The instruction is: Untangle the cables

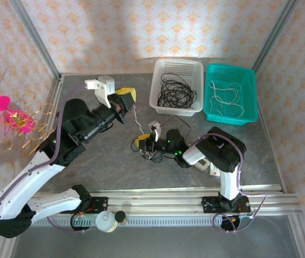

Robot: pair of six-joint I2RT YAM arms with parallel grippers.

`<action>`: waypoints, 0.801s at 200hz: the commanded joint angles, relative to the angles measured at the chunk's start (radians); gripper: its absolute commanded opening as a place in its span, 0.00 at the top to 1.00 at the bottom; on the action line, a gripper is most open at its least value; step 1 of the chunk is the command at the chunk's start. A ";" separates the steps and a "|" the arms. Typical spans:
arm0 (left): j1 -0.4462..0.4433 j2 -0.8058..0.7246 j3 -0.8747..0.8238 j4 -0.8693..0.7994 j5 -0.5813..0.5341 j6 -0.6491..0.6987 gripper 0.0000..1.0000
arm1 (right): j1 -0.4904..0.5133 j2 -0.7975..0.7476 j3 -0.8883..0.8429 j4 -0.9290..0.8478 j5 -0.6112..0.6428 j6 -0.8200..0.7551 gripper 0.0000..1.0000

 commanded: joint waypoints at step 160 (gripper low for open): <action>-0.007 0.070 0.275 -0.023 -0.032 0.138 1.00 | 0.008 0.099 -0.001 0.052 0.007 0.023 0.73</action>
